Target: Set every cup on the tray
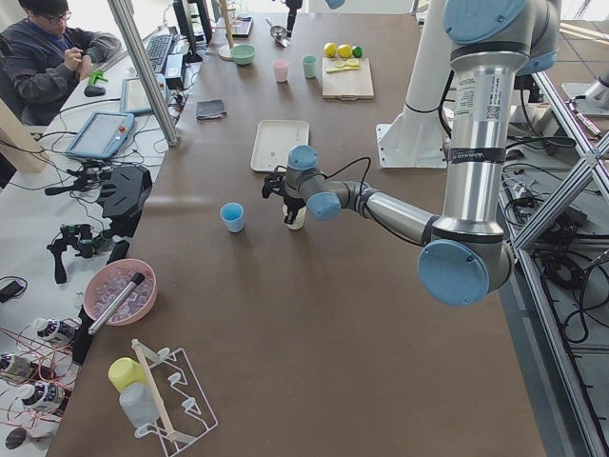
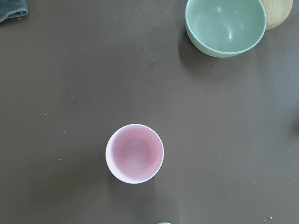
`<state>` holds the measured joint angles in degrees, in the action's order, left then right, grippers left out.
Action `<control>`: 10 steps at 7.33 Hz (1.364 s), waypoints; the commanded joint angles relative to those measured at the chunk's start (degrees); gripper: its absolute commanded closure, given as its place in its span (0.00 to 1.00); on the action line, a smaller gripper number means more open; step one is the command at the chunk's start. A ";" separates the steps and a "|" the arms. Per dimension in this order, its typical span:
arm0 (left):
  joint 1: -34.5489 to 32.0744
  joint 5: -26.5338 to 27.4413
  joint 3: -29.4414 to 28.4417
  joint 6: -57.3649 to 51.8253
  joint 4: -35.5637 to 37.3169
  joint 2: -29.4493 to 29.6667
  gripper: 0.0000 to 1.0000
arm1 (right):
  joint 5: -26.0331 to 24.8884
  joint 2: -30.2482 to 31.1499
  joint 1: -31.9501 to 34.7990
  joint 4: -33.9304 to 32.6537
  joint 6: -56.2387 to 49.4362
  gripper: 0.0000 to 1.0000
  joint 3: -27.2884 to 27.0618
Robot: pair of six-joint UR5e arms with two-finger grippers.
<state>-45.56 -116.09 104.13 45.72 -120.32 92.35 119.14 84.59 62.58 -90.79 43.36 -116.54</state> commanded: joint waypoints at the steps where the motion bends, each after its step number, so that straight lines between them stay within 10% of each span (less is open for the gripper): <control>1: 0.03 -0.63 0.81 0.16 0.86 3.34 1.00 | -0.05 0.05 -0.01 0.00 -0.03 0.00 0.00; 6: 6.25 0.76 -7.59 12.09 18.89 30.92 1.00 | 0.04 0.05 -0.01 0.00 -0.64 0.00 0.52; 10: 10.82 5.50 -8.24 12.99 18.72 31.22 1.00 | 0.04 -0.13 -0.01 0.00 -0.64 0.00 0.88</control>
<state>-36.38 -112.49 96.17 58.60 -101.54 123.51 119.18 84.51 62.58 -90.79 42.72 -115.70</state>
